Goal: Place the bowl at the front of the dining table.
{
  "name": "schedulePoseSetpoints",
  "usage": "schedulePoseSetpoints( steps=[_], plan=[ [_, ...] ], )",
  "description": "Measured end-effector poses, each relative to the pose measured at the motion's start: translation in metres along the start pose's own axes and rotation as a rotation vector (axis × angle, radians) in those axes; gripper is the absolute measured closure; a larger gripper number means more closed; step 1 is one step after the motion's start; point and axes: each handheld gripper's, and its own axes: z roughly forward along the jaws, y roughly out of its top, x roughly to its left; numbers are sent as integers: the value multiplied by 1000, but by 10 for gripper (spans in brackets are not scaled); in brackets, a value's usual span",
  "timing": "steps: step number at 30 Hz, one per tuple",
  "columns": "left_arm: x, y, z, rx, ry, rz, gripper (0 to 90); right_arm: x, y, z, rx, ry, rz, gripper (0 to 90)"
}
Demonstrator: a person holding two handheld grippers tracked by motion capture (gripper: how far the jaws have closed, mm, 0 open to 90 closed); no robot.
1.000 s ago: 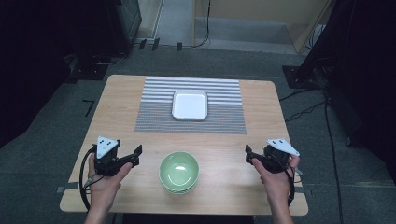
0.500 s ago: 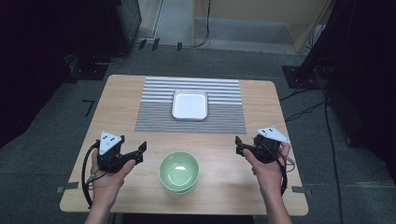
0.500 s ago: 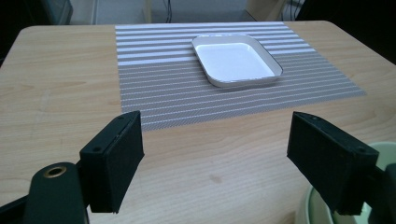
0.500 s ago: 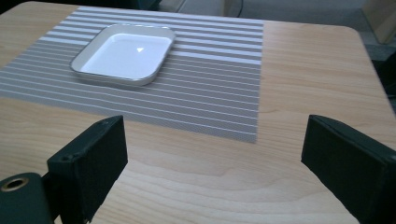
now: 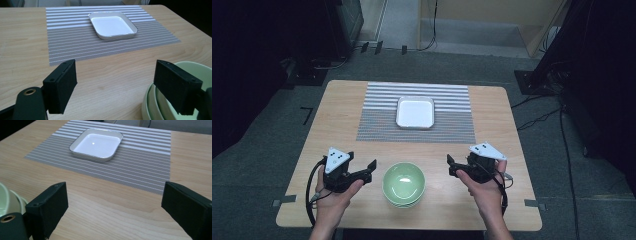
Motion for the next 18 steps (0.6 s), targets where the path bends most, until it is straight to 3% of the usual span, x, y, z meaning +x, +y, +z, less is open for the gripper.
schedulePoseSetpoints(
  steps=[9,13,18],
  plan=[
    [-10,1,-3,-14,-36,2,231,23,0,-7,-26,72,-12,63],
    [-15,-1,0,-2,-54,17,263,37,-1,-6,-17,126,-17,64],
    [-23,-4,3,13,-88,45,327,51,-6,-1,-10,168,-36,145]
  ],
)
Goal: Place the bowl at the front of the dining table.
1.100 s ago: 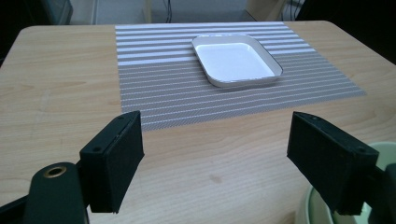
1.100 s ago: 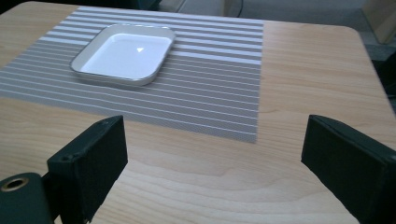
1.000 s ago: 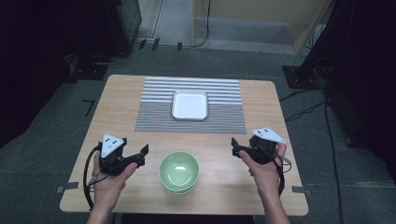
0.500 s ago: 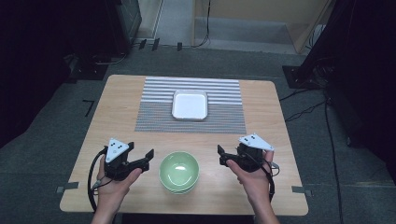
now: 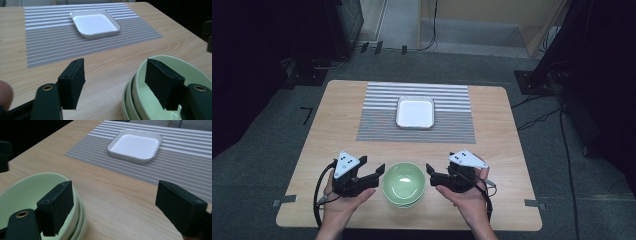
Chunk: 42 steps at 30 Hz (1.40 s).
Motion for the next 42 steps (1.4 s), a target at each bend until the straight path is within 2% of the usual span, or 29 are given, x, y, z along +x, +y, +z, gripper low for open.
schedulePoseSetpoints(
  steps=[2,4,8,13,14,17,18,19,20,21,22,25,27,28,31,33,36,38,42],
  plan=[
    [-3,-1,2,7,-13,11,355,4,-2,3,4,24,-5,180],
    [-6,-3,4,22,-32,26,390,7,-4,5,1,38,-9,249],
    [-9,-7,12,65,-64,51,473,12,-9,11,8,103,-3,401],
    [-13,-10,16,82,-86,72,554,15,-13,15,29,141,8,485],
    [-14,-10,17,84,-85,75,567,16,-13,16,37,147,7,485],
    [-16,-13,21,101,-86,80,623,19,-17,18,38,127,-10,512],
    [-16,-13,22,108,-84,82,637,20,-18,18,36,118,-10,553],
    [-17,-14,23,111,-81,86,651,20,-18,19,52,143,-7,610],
    [-18,-14,24,114,-77,90,661,20,-18,21,71,174,-4,607],
    [-19,-14,24,116,-73,92,668,20,-19,22,75,186,-5,618],
    [-20,-15,24,112,-69,97,680,21,-20,22,72,180,-7,620],
    [-23,-15,25,102,-62,106,727,23,-21,24,78,193,13,706],
    [-24,-16,26,99,-42,117,747,23,-22,25,77,198,10,766],
    [-24,-16,26,96,-37,118,763,23,-22,26,73,188,8,807],
    [-23,-16,26,86,-39,115,807,23,-23,26,59,171,3,845],
    [-23,-17,27,86,-39,114,796,25,-24,26,33,159,-27,869],
    [-24,-18,30,93,-39,111,746,26,-26,26,-17,171,-68,873],
    [-25,-19,31,90,-25,119,762,29,-27,25,-52,165,-101,873],
    [-26,-21,30,68,-31,142,814,33,-28,22,-104,146,-150,872]
  ],
)
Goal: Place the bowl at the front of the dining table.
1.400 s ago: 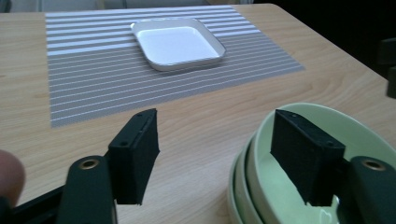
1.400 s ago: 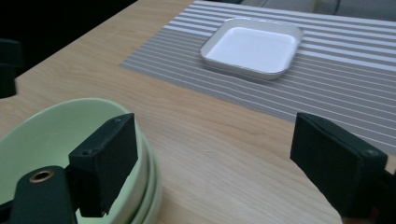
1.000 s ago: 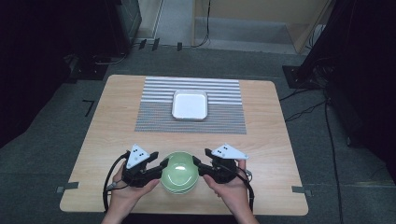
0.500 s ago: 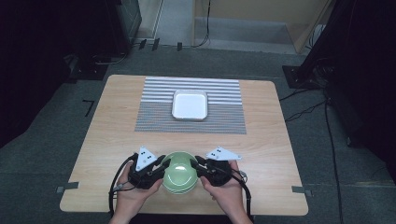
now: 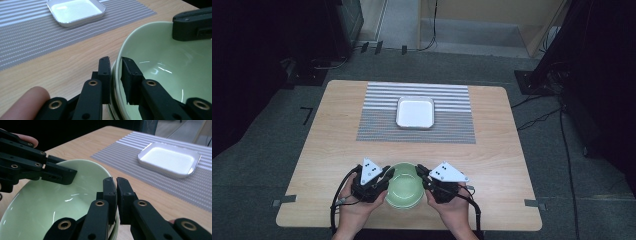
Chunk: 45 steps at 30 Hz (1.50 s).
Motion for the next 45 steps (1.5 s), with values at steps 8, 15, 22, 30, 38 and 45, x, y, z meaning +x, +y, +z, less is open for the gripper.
schedulePoseSetpoints(
  steps=[8,15,22,30,38,45],
  plan=[
    [0,-4,-3,-54,-18,33,839,-3,2,-2,29,12,32,860],
    [1,-6,-3,-72,-19,35,843,1,1,2,78,3,28,773],
    [-1,-7,-4,-95,-6,45,843,3,-6,7,103,-32,-20,754],
    [-6,-3,-12,-162,33,63,842,0,-5,5,76,-24,19,715],
    [-8,-3,-21,-243,65,62,843,4,2,-1,49,0,49,688],
    [-14,-5,-24,-280,91,84,842,8,1,1,52,2,82,683]
  ],
)
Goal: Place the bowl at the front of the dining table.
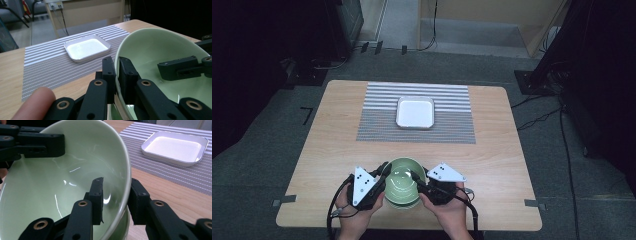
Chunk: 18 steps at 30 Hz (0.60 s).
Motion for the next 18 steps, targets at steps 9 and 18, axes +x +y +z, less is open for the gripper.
schedulePoseSetpoints(
  steps=[9,18],
  plan=[
    [-5,1,-3,-36,31,34,839,0,-3,2,18,11,93,683],
    [-17,3,-9,-95,59,99,824,0,-4,3,26,-17,137,798]
  ],
)
